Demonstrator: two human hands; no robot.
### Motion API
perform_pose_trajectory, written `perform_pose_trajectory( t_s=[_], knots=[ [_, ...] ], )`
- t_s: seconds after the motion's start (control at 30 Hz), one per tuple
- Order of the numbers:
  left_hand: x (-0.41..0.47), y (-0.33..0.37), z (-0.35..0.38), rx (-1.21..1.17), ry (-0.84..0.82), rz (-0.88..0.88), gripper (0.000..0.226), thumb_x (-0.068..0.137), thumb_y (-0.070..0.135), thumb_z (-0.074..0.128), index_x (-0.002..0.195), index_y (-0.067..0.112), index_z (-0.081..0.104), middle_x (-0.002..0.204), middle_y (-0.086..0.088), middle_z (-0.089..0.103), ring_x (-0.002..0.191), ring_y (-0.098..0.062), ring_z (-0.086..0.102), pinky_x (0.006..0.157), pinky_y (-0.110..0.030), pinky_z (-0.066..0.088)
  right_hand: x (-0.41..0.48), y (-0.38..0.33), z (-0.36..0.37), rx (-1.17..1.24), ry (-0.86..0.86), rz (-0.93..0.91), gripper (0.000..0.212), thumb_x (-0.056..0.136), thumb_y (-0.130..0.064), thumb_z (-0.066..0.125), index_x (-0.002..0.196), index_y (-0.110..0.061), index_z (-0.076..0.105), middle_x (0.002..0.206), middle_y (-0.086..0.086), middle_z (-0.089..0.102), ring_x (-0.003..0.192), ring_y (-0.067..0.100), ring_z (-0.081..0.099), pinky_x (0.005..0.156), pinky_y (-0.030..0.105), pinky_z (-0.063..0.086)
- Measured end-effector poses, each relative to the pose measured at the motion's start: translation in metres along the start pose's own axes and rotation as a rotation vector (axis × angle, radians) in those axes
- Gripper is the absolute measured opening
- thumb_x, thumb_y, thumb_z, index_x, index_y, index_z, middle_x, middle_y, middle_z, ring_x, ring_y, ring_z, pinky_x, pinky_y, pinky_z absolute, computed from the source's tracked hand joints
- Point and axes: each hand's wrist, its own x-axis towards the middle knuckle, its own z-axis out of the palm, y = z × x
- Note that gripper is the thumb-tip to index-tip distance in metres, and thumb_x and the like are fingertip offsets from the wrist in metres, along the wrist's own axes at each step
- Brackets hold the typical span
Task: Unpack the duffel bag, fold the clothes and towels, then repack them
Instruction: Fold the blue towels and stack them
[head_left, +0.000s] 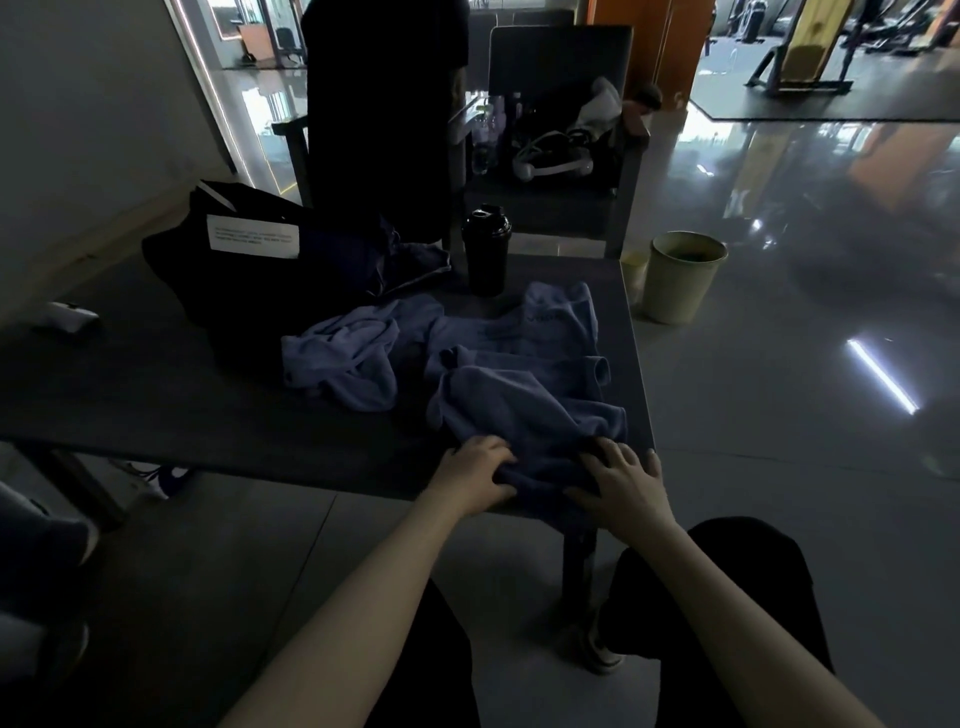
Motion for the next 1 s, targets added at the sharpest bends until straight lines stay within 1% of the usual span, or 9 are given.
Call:
perform_pose_trajectory(
  t_s=[0.07, 0.17, 0.27, 0.4, 0.5, 0.63, 0.8, 0.93, 1.0],
  knots=[
    [0.002, 0.003, 0.002, 0.058, 0.145, -0.013, 0.018, 0.092, 0.026, 0.053, 0.106, 0.016, 0.059, 0.121, -0.001, 0.052, 0.116, -0.024, 0.047, 0.093, -0.038, 0.040, -0.005, -0.006, 0.001, 0.006, 0.157, -0.037, 0.047, 0.081, -0.053, 0.041, 0.108, -0.022, 0.063, 0.117, 0.004, 0.058, 0.109, 0.028, 0.056, 0.097, 0.048, 0.036],
    [0.003, 0.014, -0.006, -0.007, 0.195, -0.088, 0.018, 0.096, 0.023, 0.045, 0.102, 0.015, 0.060, 0.112, -0.007, 0.058, 0.106, -0.029, 0.052, 0.088, -0.036, 0.038, -0.017, -0.016, 0.009, -0.024, 0.183, -0.137, 0.048, 0.070, -0.060, 0.041, 0.089, -0.024, 0.068, 0.089, -0.001, 0.067, 0.081, 0.023, 0.065, 0.078, 0.041, 0.050],
    [0.005, 0.021, -0.025, -0.248, 0.084, -0.201, 0.015, 0.097, 0.027, 0.043, 0.099, 0.021, 0.057, 0.105, -0.008, 0.063, 0.099, -0.027, 0.055, 0.089, -0.037, 0.043, -0.020, -0.018, 0.012, -0.064, 0.155, -0.155, 0.042, 0.065, -0.056, 0.055, 0.083, -0.021, 0.069, 0.085, 0.001, 0.068, 0.077, 0.024, 0.067, 0.077, 0.042, 0.052],
    [0.013, 0.030, -0.034, -0.419, -0.030, -0.211, 0.013, 0.098, 0.031, 0.047, 0.097, 0.021, 0.056, 0.105, -0.006, 0.063, 0.080, -0.010, 0.054, 0.067, -0.025, 0.040, -0.021, -0.027, 0.009, -0.115, 0.093, -0.098, 0.056, 0.046, -0.063, 0.079, 0.080, -0.019, 0.069, 0.081, 0.001, 0.069, 0.075, 0.024, 0.067, 0.081, 0.049, 0.051],
    [0.014, 0.038, -0.036, -0.418, -0.086, -0.178, 0.023, 0.090, 0.038, 0.059, 0.103, 0.019, 0.055, 0.108, -0.006, 0.061, 0.092, -0.016, 0.057, 0.077, -0.028, 0.044, -0.023, -0.036, 0.007, -0.130, 0.091, -0.047, 0.064, 0.039, -0.068, 0.079, 0.079, -0.018, 0.070, 0.077, 0.001, 0.069, 0.072, 0.022, 0.068, 0.081, 0.055, 0.051],
    [0.011, 0.038, -0.044, -0.199, -0.144, -0.119, 0.033, 0.085, 0.036, 0.065, 0.112, 0.020, 0.054, 0.111, -0.008, 0.059, 0.098, -0.022, 0.057, 0.088, -0.037, 0.049, -0.027, -0.043, 0.005, -0.080, 0.124, -0.027, 0.034, 0.053, -0.037, 0.083, 0.074, -0.015, 0.069, 0.071, 0.001, 0.068, 0.069, 0.023, 0.068, 0.087, 0.053, 0.048],
    [-0.001, 0.023, -0.049, 0.243, 0.126, -0.161, 0.023, 0.092, 0.016, 0.047, 0.113, 0.020, 0.057, 0.123, -0.008, 0.052, 0.112, -0.030, 0.050, 0.097, -0.043, 0.039, -0.024, -0.025, -0.012, 0.188, 0.100, 0.042, 0.006, 0.089, -0.018, 0.053, 0.085, -0.016, 0.057, 0.085, 0.005, 0.069, 0.086, 0.025, 0.064, 0.105, 0.037, 0.029],
    [-0.008, 0.002, -0.043, 0.326, 0.285, -0.239, 0.028, 0.089, 0.010, 0.044, 0.112, 0.018, 0.059, 0.119, -0.005, 0.057, 0.112, -0.027, 0.048, 0.092, -0.040, 0.034, -0.026, 0.000, -0.018, 0.559, 0.160, 0.209, 0.011, 0.084, 0.003, 0.049, 0.079, -0.002, 0.057, 0.073, 0.011, 0.060, 0.069, 0.030, 0.057, 0.058, 0.032, 0.037],
    [-0.010, -0.006, -0.044, 0.136, 0.311, -0.311, 0.027, 0.090, 0.009, 0.044, 0.110, 0.018, 0.060, 0.114, -0.006, 0.061, 0.108, -0.027, 0.054, 0.088, -0.037, 0.035, -0.027, 0.010, -0.019, 0.701, 0.204, 0.309, 0.012, 0.084, 0.006, 0.046, 0.083, 0.006, 0.058, 0.073, 0.014, 0.059, 0.067, 0.026, 0.052, 0.053, 0.030, 0.034]
  ],
)
